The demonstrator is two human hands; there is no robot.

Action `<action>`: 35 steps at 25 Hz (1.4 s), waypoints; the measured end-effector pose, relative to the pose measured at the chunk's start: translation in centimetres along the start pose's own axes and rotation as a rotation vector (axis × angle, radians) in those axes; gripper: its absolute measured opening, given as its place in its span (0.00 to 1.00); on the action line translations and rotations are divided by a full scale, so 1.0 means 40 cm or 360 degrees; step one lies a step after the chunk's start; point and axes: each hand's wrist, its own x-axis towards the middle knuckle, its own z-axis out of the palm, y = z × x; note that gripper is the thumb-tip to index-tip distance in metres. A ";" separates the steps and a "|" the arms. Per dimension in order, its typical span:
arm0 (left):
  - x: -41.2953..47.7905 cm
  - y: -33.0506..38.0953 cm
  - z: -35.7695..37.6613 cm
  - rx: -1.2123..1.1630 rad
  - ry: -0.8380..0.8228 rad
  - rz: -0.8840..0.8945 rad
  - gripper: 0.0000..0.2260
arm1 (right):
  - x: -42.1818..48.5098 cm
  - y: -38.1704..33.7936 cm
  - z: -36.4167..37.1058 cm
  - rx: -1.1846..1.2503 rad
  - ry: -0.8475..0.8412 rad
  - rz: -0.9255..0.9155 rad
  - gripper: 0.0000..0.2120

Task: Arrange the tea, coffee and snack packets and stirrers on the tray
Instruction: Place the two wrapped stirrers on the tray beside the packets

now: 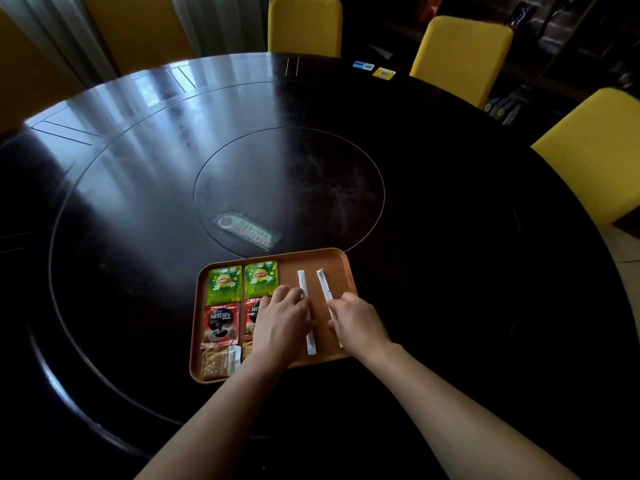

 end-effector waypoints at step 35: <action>-0.232 -0.285 -0.033 -0.0672 0.0370 -0.1230 0.14 | -0.086 0.105 -0.021 0.0230 0.0243 0.0523 0.14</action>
